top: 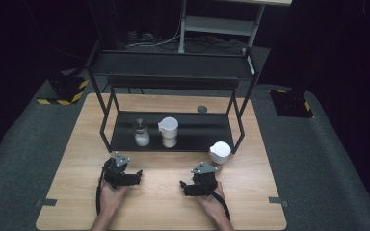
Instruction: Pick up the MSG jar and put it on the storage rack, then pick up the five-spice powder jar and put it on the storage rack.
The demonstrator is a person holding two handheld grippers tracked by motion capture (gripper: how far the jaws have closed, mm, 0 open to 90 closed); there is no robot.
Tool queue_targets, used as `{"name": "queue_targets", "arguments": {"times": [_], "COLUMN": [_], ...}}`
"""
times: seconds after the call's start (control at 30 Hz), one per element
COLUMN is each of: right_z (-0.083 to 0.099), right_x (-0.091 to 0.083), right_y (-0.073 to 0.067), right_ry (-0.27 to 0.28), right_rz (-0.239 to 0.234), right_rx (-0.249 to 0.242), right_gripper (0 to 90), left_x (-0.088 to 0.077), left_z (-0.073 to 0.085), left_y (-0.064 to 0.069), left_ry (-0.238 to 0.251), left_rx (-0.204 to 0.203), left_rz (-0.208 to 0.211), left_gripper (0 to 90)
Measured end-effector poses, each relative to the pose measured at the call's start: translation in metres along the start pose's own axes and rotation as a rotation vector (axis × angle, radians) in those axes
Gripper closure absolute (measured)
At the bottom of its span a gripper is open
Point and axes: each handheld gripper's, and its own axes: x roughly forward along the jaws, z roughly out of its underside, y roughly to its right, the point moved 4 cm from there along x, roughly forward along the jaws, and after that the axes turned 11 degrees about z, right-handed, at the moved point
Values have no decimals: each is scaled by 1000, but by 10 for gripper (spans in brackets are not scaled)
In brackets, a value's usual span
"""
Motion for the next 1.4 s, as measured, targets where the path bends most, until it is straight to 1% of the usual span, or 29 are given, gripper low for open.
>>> {"name": "queue_targets", "arguments": {"times": [0.4, 0.67, 0.83, 1.0, 1.13, 1.27, 1.4], "right_z": [0, 1, 1, 1, 1, 0, 1], "right_x": [0, 0, 1, 1, 1, 1, 1], "right_y": [1, 4, 7, 5, 6, 6, 7], "right_ry": [2, 4, 5, 1, 2, 0, 0], "right_rz": [-4, -16, -33, -22, -25, -26, -31], "right_rx": [8, 17, 29, 18, 26, 22, 27], "right_gripper": [152, 146, 136, 132, 129, 116, 112], "left_x": [0, 0, 0, 0, 0, 0, 0], "left_z": [0, 0, 0, 0, 0, 0, 0], "left_y": [0, 0, 0, 0, 0, 0, 0], "left_ry": [-1, -1, -1, -1, -1, 0, 0], "left_rx": [0, 3, 3, 2, 2, 2, 1], "left_rz": [0, 0, 0, 0, -1, -1, -1], "left_gripper": [65, 65, 65, 65, 65, 67, 67]}}
